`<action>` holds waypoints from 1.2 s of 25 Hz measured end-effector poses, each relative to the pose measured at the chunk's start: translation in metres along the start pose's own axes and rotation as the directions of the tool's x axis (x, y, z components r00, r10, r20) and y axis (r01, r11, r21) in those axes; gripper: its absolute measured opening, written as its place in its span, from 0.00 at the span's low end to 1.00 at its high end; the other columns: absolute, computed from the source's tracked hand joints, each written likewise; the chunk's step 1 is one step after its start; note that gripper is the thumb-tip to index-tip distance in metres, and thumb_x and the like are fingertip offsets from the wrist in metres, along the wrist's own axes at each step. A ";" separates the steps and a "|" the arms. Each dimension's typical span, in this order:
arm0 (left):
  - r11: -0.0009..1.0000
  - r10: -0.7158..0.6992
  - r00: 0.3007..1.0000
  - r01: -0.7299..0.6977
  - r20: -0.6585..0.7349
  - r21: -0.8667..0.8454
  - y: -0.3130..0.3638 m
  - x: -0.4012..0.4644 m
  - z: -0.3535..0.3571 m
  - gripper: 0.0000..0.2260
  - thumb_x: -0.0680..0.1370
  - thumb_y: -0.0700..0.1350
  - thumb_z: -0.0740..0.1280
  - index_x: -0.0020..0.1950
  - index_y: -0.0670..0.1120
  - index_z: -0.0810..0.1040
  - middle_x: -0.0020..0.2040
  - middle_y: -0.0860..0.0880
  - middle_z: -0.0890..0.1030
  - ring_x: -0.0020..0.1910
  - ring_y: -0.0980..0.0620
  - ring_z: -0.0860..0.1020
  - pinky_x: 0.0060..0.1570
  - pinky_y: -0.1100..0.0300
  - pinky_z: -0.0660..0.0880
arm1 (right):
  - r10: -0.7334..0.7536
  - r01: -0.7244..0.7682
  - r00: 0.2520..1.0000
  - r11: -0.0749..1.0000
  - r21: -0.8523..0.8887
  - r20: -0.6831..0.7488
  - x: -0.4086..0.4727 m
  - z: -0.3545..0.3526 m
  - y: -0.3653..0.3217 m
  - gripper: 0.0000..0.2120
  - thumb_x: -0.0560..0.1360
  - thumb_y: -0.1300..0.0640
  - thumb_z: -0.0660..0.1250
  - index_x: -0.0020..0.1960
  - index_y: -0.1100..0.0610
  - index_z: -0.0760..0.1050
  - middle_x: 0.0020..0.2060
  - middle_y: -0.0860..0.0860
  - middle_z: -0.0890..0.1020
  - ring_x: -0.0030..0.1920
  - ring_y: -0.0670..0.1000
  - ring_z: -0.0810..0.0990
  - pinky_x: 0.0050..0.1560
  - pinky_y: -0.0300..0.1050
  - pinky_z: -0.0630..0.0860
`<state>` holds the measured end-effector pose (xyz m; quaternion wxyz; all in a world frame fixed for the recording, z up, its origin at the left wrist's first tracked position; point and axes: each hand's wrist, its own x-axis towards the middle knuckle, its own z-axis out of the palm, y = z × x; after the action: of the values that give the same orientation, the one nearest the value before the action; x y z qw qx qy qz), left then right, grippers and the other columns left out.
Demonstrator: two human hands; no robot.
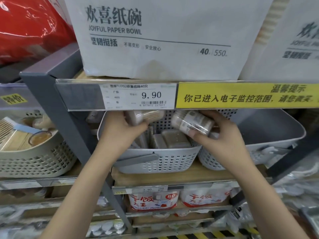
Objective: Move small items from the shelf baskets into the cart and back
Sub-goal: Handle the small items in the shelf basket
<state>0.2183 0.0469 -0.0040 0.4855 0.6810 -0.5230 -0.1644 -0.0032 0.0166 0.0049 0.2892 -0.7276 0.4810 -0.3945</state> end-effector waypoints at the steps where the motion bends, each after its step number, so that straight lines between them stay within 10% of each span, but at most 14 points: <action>1: 0.998 0.027 0.999 -0.028 -0.019 -0.059 0.001 -0.009 -0.002 0.16 0.61 0.54 0.69 0.47 0.60 0.71 0.47 0.60 0.78 0.50 0.60 0.77 0.50 0.61 0.74 | 0.014 -0.013 1.000 0.998 0.068 -0.013 -0.007 -0.002 0.003 0.21 0.67 0.59 0.76 0.53 0.43 0.72 0.44 0.34 0.78 0.44 0.31 0.77 0.40 0.24 0.70; 5: 0.970 0.117 0.993 -0.120 -0.029 -0.213 0.004 -0.047 -0.005 0.25 0.62 0.55 0.69 0.58 0.62 0.68 0.59 0.53 0.76 0.59 0.55 0.76 0.60 0.51 0.74 | 0.059 -0.042 0.995 0.977 0.207 -0.077 -0.039 -0.015 0.016 0.26 0.65 0.65 0.76 0.55 0.43 0.73 0.48 0.41 0.81 0.49 0.38 0.79 0.44 0.29 0.75; 16: 0.908 0.356 0.870 -0.235 0.342 -0.347 0.027 -0.109 0.062 0.29 0.64 0.57 0.69 0.65 0.62 0.68 0.62 0.66 0.71 0.62 0.65 0.70 0.56 0.76 0.66 | 0.278 -0.185 0.946 0.886 0.424 -0.168 -0.145 -0.044 0.060 0.34 0.60 0.65 0.73 0.62 0.45 0.71 0.58 0.49 0.78 0.60 0.49 0.77 0.59 0.49 0.75; 23: 0.889 0.434 0.670 -0.212 0.602 -0.406 0.070 -0.147 0.179 0.29 0.61 0.61 0.70 0.62 0.67 0.68 0.62 0.65 0.72 0.63 0.65 0.70 0.53 0.79 0.66 | 0.538 -0.299 0.767 0.782 0.546 -0.350 -0.221 -0.105 0.116 0.32 0.59 0.66 0.75 0.57 0.43 0.72 0.53 0.43 0.81 0.57 0.45 0.79 0.54 0.38 0.76; 30: 0.901 0.435 0.477 -0.219 0.764 -0.376 0.129 -0.205 0.336 0.30 0.62 0.59 0.72 0.64 0.64 0.69 0.62 0.67 0.72 0.63 0.65 0.70 0.62 0.62 0.69 | 0.704 -0.348 0.583 0.668 0.658 -0.406 -0.286 -0.201 0.206 0.40 0.55 0.58 0.78 0.62 0.36 0.70 0.58 0.43 0.78 0.60 0.46 0.77 0.60 0.48 0.75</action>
<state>-0.1808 0.0633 -0.1139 0.2744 0.3465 -0.7877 -0.4291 -0.3367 0.1976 -0.1397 0.3991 -0.2600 0.6264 -0.6170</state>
